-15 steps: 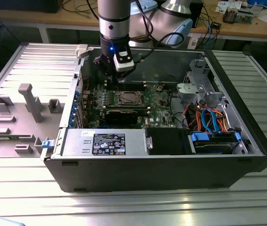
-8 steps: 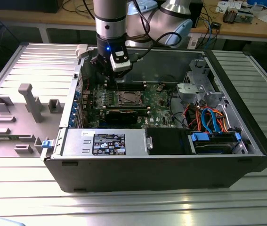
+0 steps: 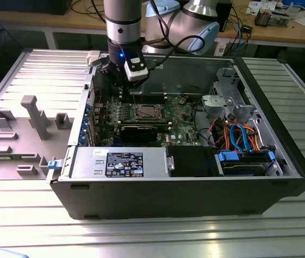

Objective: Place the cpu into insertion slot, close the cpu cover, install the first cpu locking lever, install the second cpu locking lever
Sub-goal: 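Install the first cpu locking lever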

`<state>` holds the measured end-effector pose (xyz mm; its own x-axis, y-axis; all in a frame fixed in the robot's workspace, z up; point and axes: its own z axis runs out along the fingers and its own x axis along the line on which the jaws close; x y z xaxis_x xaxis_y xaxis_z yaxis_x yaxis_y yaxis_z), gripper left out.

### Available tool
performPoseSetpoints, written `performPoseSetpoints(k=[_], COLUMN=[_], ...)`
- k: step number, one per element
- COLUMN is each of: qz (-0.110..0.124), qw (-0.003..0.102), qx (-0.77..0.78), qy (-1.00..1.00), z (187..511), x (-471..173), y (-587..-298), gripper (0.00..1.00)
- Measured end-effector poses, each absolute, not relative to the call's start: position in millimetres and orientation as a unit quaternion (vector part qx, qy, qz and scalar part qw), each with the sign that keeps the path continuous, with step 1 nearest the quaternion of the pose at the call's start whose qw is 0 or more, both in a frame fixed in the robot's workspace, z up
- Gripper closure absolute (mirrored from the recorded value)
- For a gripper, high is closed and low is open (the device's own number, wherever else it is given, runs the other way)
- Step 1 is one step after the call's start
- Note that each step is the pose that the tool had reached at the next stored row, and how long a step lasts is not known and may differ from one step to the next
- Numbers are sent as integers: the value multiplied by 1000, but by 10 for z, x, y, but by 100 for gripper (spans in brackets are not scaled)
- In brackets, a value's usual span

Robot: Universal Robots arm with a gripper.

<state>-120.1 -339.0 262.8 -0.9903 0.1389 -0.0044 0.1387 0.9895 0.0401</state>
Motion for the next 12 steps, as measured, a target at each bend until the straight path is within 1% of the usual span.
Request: performPoseSetpoints(k=[4, 8, 12], qz=[19, 19, 19], qw=[4, 4, 8], qx=[66, 53, 51], qy=[998, 998, 999], z=[2622, 2615, 2608], x=[-1200, -1201, -1201], y=[-3266, -3224, -3192], gripper=[89, 89, 89])
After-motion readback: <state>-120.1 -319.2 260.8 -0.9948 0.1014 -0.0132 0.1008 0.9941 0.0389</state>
